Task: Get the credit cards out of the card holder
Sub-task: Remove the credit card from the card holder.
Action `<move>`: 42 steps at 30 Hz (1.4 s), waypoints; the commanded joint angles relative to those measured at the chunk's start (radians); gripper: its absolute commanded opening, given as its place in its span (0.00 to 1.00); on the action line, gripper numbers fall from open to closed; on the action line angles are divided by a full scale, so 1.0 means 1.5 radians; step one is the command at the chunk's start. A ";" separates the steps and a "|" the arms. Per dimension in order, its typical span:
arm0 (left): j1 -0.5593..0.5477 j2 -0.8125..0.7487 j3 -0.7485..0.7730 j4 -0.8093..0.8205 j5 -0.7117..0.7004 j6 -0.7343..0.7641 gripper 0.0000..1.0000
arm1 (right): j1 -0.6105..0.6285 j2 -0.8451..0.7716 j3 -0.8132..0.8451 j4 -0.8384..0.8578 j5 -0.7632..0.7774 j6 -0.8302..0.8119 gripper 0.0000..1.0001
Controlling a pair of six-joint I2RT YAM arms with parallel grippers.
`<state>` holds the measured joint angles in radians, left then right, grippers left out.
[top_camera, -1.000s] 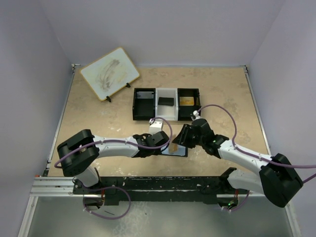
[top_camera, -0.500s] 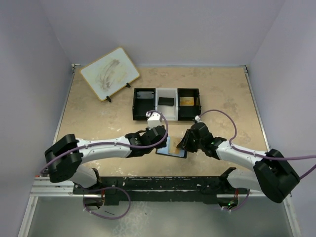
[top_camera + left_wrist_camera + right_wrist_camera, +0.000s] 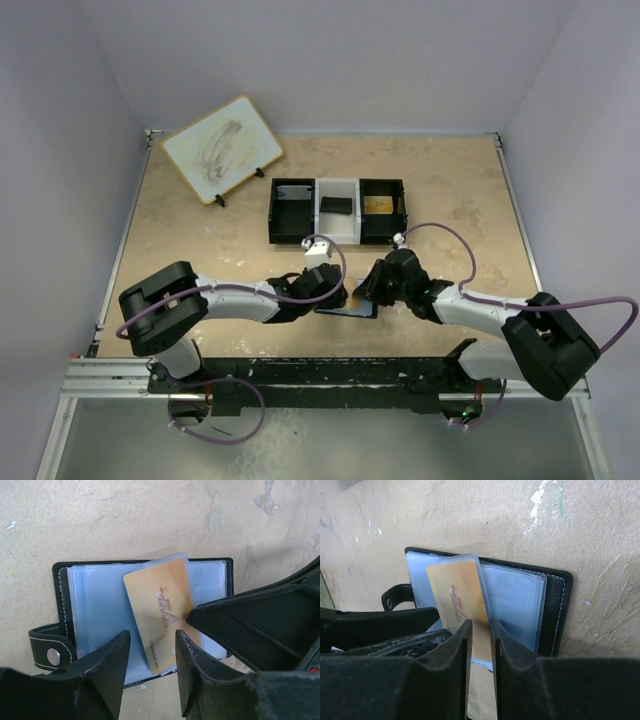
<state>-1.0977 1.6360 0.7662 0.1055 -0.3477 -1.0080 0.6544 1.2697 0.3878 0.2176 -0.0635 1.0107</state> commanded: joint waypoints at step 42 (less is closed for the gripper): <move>0.054 0.156 -0.280 0.753 0.148 -0.227 0.15 | 0.001 -0.006 -0.062 -0.053 0.015 0.012 0.23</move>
<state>-1.0210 1.8549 0.3374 1.1690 -0.1402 -1.3338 0.6540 1.2404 0.3370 0.2680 -0.0654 1.0386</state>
